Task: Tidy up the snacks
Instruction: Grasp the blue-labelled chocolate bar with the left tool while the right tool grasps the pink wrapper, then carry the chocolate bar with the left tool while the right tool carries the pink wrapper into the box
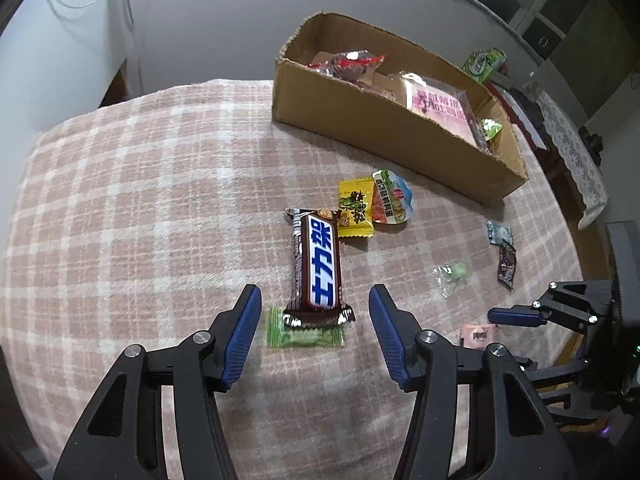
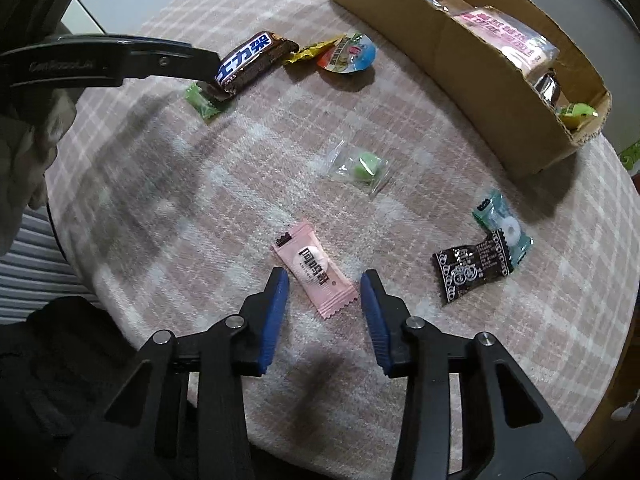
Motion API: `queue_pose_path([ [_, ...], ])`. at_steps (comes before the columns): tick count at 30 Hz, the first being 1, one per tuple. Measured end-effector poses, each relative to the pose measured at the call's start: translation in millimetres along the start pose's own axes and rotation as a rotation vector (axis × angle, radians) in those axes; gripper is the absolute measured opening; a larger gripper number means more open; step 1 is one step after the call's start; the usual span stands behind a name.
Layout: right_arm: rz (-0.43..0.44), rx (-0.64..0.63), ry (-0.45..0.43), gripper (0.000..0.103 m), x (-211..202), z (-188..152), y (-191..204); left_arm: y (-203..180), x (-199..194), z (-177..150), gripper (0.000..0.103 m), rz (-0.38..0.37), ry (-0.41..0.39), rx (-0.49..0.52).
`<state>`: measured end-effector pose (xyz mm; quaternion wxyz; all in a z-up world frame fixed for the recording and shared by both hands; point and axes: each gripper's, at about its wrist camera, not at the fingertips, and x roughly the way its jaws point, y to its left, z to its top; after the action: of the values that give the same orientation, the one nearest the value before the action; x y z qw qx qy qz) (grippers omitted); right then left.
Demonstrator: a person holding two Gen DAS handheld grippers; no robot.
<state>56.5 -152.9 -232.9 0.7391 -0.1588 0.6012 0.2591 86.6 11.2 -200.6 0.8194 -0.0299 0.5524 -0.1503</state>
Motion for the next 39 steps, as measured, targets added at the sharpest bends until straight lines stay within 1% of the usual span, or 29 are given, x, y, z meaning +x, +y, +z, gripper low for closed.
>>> queue_pose_path([
  [4, -0.012, 0.003, -0.01, 0.04, 2, 4, 3, -7, 14, 9, 0.055, 0.027, 0.018, 0.027],
  [5, -0.018, 0.001, -0.012, 0.038, 3, 5, 4, -8, 16, 11, 0.053, 0.032, 0.02, 0.033],
  [6, -0.026, -0.002, -0.014, 0.037, 4, 7, 5, -10, 18, 12, 0.048, 0.037, 0.024, 0.041],
  [9, -0.029, 0.004, -0.017, 0.034, 5, 9, 5, -12, 23, 16, 0.044, 0.052, 0.029, 0.055],
  [10, -0.031, 0.01, -0.019, 0.031, 5, 9, 6, -12, 25, 17, 0.043, 0.053, 0.03, 0.058],
  [11, -0.031, 0.015, -0.02, 0.027, 5, 9, 6, -12, 26, 18, 0.039, 0.056, 0.031, 0.061],
  [14, -0.029, 0.036, -0.022, 0.021, 7, 13, 1, -13, 32, 18, 0.03, 0.063, 0.044, 0.074],
  [15, -0.028, 0.039, -0.022, 0.02, 7, 14, 1, -15, 33, 19, 0.027, 0.068, 0.039, 0.077],
  [20, -0.025, 0.051, -0.031, 0.02, 7, 13, 0, -9, 33, 20, 0.027, 0.049, 0.029, 0.052],
  [23, -0.006, 0.08, -0.038, 0.02, 6, 11, -10, -10, 29, 18, 0.027, 0.045, 0.026, 0.05],
  [32, 0.033, 0.134, -0.076, 0.02, -13, 6, -33, -10, 10, 16, 0.027, 0.018, -0.006, 0.047],
  [35, 0.038, 0.154, -0.09, 0.02, -18, 3, -33, -10, 4, 16, 0.027, 0.009, -0.017, 0.045],
  [39, 0.038, 0.168, -0.122, 0.02, -35, 1, -31, -7, -6, 18, 0.027, 0.001, -0.035, 0.047],
])
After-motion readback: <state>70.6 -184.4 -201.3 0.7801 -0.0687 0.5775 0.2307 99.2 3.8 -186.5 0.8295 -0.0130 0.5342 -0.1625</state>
